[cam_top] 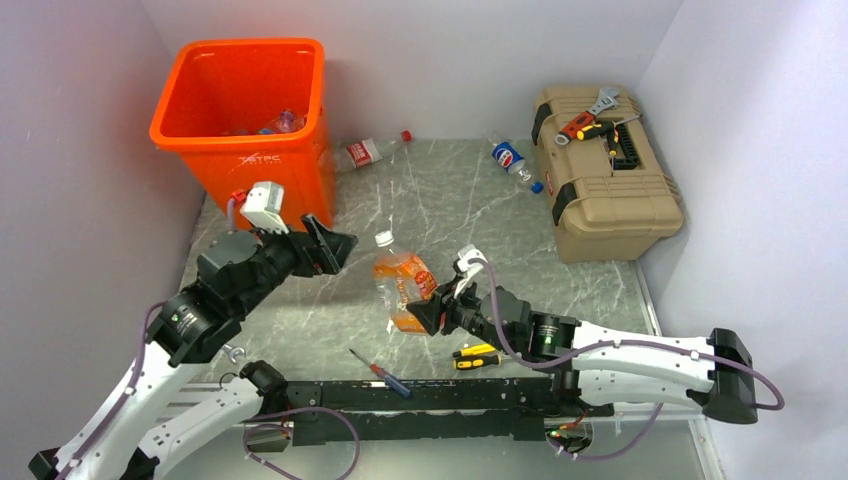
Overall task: Put the plastic bottles in the bin
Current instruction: Pick up the plastic bottle at the center of the board.
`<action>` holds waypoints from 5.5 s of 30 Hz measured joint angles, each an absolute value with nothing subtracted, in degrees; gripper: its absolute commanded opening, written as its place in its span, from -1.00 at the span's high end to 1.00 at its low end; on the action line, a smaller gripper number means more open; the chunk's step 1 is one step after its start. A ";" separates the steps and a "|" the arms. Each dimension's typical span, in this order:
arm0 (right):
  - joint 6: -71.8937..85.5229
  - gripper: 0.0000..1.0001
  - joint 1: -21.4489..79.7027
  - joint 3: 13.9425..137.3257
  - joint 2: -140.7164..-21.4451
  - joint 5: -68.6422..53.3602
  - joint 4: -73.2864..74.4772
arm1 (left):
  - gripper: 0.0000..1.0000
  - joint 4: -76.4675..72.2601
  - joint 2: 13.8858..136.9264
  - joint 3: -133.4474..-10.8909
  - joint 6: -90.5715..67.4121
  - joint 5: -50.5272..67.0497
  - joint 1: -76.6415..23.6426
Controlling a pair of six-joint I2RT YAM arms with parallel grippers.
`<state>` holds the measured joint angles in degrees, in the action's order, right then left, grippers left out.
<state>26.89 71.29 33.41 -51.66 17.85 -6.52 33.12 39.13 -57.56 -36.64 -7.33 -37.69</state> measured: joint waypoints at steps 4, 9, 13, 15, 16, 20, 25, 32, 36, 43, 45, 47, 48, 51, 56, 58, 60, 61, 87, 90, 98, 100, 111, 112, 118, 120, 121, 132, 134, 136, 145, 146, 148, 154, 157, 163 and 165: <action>21.56 1.00 74.56 31.68 -51.24 25.98 -9.96 | -0.99 29.91 38.46 -59.13 -31.16 -8.64 -37.69; 14.74 1.00 78.72 26.22 -51.20 34.13 -22.96 | -0.96 26.04 41.63 -60.80 -21.23 -0.89 -37.69; 9.50 1.00 80.88 24.43 -55.13 38.89 -34.11 | -0.99 25.32 50.06 -69.49 -13.52 8.97 -37.69; 7.60 1.00 81.32 24.47 -57.93 40.10 -37.54 | -0.99 23.22 51.27 -69.14 -9.78 13.10 -37.80; 6.98 1.00 81.47 24.58 -59.05 40.56 -38.06 | -0.99 22.63 50.92 -68.10 -8.71 14.26 -38.00; 6.04 1.00 82.13 25.21 -59.86 40.69 -37.19 | -0.99 17.08 45.50 -59.09 -6.20 17.47 -39.00; 5.50 1.00 82.21 25.21 -58.70 40.21 -38.24 | -0.99 9.72 38.52 -48.86 -5.58 19.44 -39.09; 5.58 1.00 82.24 25.17 -59.68 38.35 -38.61 | -0.99 1.80 38.41 -42.89 -7.60 22.74 -38.57; 4.80 1.00 82.24 24.12 -61.93 35.73 -43.75 | -0.99 0.21 39.09 -42.44 -9.13 23.42 -38.48; 0.25 1.00 83.35 23.46 -68.66 35.35 -51.83 | -0.73 -1.28 39.09 -42.35 -12.27 22.35 -37.95; -1.58 1.00 83.66 22.83 -69.30 36.27 -54.41 | -0.66 -2.00 39.11 -42.35 -13.85 22.02 -37.36; -3.27 1.00 83.90 22.50 -69.76 37.58 -56.80 | -0.58 -2.87 39.64 -42.35 -16.14 22.09 -36.47; -4.19 1.00 83.99 22.37 -69.97 38.15 -58.15 | -0.54 -3.57 40.21 -42.35 -17.80 22.35 -35.79; -6.74 1.00 84.09 22.17 -70.59 39.79 -61.69 | -0.42 -7.99 43.20 -42.28 -24.53 25.10 -33.34; -10.20 1.00 84.44 22.09 -70.94 41.25 -65.34 | -0.30 -13.82 48.80 -41.45 -34.37 29.45 -32.38; -10.96 1.00 84.55 21.76 -70.94 41.60 -65.93 | -0.21 -14.24 49.28 -41.65 -36.64 30.33 -31.99; -11.38 1.00 84.60 21.37 -70.94 41.60 -66.61 | -0.21 -14.26 49.28 -42.37 -38.09 31.16 -31.94; -11.46 1.00 84.64 21.23 -70.94 41.63 -67.00 | -0.26 -14.28 49.25 -42.89 -38.76 31.73 -31.97; -7.88 0.95 84.97 20.18 -70.39 43.18 -66.35 | 0.04 -7.55 49.39 -44.84 -36.84 28.67 -31.94; -7.70 0.98 84.97 20.18 -69.73 43.18 -65.65 | 0.09 -6.66 49.34 -45.12 -37.12 28.80 -32.01; -7.46 1.00 84.97 20.16 -69.63 43.20 -64.97 | -0.12 -5.48 48.82 -45.12 -37.12 28.56 -32.23; -7.31 1.00 85.06 20.16 -69.63 43.18 -64.93 | -0.15 -5.04 48.31 -45.12 -37.04 28.56 -32.47; -5.76 1.00 85.14 19.57 -69.78 43.66 -66.30 | -0.77 -1.10 43.72 -44.03 -34.44 25.17 -34.46; -5.74 1.00 85.12 19.53 -69.82 43.72 -66.67 | -0.70 -0.95 43.20 -43.72 -34.39 24.56 -34.59; -5.50 1.00 85.12 19.51 -70.52 43.92 -67.96 | -0.25 -0.78 41.98 -42.59 -32.95 22.17 -34.70; -5.41 1.00 85.10 19.51 -70.81 44.05 -68.18 | -0.13 -0.82 42.37 -42.59 -32.34 21.74 -34.70; -5.34 1.00 85.10 19.51 -70.91 44.14 -68.23 | -0.06 -0.93 42.61 -42.59 -32.14 21.50 -34.70; -5.04 0.66 85.06 19.51 -70.37 44.45 -66.92 | 1.00 -1.87 44.45 -42.89 -30.65 20.73 -34.59; -4.71 0.20 85.06 19.51 -69.45 44.38 -65.87 | 1.00 -1.30 44.88 -43.66 -30.57 20.91 -34.61; -4.19 -0.52 84.99 19.55 -68.14 44.10 -64.29 | 1.00 -0.49 45.32 -44.71 -30.15 21.17 -34.70; 3.88 -1.00 84.77 28.62 -58.08 40.80 -36.91 | 1.00 6.85 46.96 -55.42 -24.80 17.96 -34.98; 4.86 -1.00 84.77 30.68 -57.25 40.16 -33.50 | 1.00 8.32 47.33 -57.76 -23.70 16.93 -34.98; 6.90 -1.00 84.75 36.73 -55.70 38.57 -24.40 | 1.00 12.27 49.01 -64.40 -21.08 13.85 -35.07; 9.47 -1.00 84.71 49.50 -49.84 32.40 -7.92 | 1.00 18.85 58.89 -87.33 -8.80 -5.10 -35.20; 9.69 -1.00 84.68 49.52 -45.95 31.44 -4.25 | 1.00 18.22 66.32 -99.07 0.36 -15.97 -33.65; 9.80 -1.00 84.64 43.79 -41.06 30.85 -0.67 | 1.00 12.80 80.05 -112.84 10.81 -28.18 -22.72; 9.96 -1.00 84.64 41.85 -39.44 30.76 0.67 | 1.00 10.02 83.05 -112.95 12.93 -30.20 -18.55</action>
<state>9.96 84.64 41.85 -39.44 30.76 0.67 10.02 83.05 -112.95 12.93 -30.20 -18.55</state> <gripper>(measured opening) 0.997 0.355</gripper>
